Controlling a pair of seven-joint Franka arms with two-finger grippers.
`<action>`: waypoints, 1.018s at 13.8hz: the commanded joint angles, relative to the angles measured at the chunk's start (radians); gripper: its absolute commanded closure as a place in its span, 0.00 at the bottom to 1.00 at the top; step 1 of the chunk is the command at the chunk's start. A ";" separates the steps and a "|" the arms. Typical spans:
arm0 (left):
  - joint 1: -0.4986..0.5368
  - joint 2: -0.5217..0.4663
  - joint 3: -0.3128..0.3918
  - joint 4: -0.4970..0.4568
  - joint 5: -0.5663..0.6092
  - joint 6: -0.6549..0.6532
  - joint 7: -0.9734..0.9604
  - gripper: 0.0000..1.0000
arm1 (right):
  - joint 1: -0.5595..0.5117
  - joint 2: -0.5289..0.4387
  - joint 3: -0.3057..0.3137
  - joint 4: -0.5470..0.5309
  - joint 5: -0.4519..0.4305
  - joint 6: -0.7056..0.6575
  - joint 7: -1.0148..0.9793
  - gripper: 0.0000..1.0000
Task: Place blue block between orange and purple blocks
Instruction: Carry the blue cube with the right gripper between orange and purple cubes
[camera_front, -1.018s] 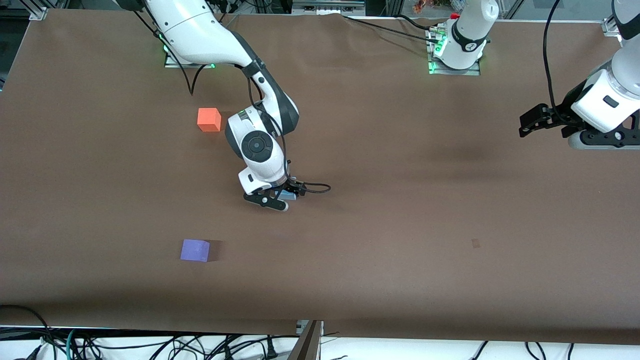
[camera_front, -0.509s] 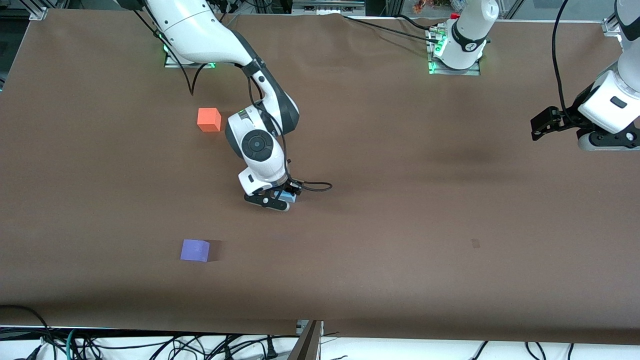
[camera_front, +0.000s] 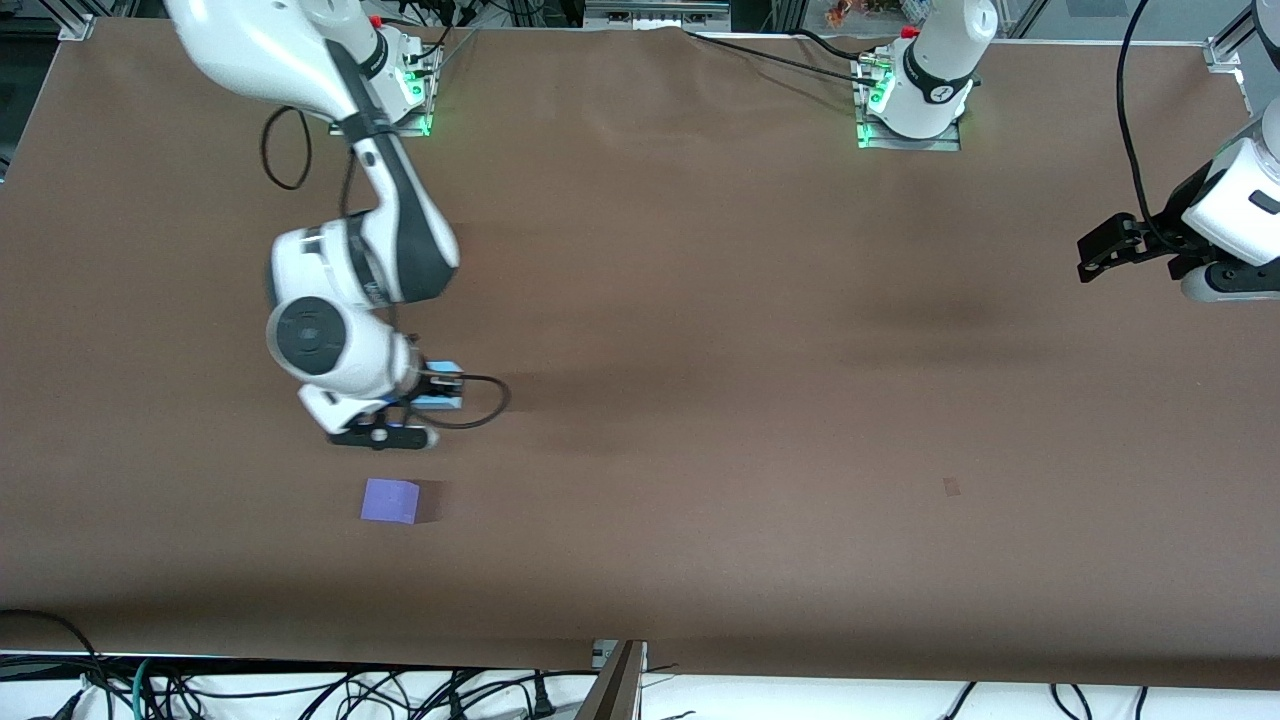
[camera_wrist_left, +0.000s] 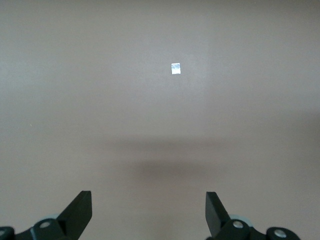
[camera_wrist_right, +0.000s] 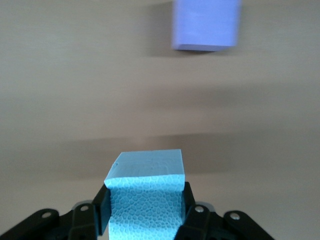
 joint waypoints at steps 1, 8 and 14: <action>-0.003 0.010 -0.009 0.029 -0.014 -0.011 -0.002 0.00 | 0.020 -0.090 -0.054 -0.158 0.004 0.039 -0.070 0.95; -0.008 0.010 -0.012 0.035 -0.014 -0.011 -0.001 0.00 | 0.020 -0.141 -0.061 -0.419 0.010 0.314 -0.061 0.95; -0.008 0.010 -0.029 0.035 -0.014 -0.011 -0.004 0.00 | 0.020 -0.128 -0.059 -0.457 0.049 0.360 -0.056 0.94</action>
